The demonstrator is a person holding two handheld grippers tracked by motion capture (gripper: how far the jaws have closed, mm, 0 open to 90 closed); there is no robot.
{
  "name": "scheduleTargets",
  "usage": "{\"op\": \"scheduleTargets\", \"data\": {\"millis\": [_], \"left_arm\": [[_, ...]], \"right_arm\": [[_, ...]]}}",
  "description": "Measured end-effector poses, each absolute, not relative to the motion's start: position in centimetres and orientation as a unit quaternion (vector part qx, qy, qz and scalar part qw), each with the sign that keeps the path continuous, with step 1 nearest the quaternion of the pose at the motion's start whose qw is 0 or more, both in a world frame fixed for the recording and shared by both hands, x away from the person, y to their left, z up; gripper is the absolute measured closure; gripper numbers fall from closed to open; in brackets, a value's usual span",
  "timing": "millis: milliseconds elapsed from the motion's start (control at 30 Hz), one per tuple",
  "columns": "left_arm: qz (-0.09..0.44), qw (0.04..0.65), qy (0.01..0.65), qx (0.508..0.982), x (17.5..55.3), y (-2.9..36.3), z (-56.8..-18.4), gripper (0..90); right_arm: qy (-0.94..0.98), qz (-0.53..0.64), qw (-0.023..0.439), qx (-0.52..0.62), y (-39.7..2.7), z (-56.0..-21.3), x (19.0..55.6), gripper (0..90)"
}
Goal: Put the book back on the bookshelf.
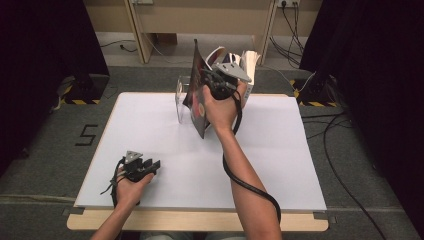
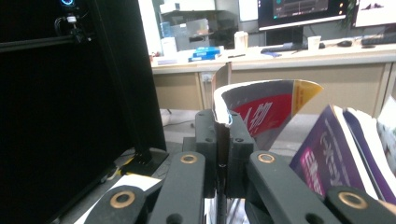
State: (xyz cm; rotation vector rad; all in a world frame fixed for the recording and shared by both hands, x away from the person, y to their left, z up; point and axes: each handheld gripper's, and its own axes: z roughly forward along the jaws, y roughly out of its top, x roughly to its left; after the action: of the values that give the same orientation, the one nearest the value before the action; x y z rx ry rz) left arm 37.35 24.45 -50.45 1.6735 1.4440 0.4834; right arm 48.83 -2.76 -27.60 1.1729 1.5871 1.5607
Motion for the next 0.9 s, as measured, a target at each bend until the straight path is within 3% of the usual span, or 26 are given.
{"op": "scheduleTargets", "data": {"millis": [333, 900], "left_arm": [[0.190, 0.426, 0.579, 0.668, 37.4, 24.5, -50.5, 60.1], [0.188, 0.427, 0.579, 0.669, 37.4, 24.5, -50.5, 60.1]], "right_arm": [[0.593, 0.586, 0.328, 0.444, -1.4, -26.5, 51.1, 87.0], [0.583, 0.584, 0.340, 0.451, -0.4, -27.5, 52.8, 86.9]]}}
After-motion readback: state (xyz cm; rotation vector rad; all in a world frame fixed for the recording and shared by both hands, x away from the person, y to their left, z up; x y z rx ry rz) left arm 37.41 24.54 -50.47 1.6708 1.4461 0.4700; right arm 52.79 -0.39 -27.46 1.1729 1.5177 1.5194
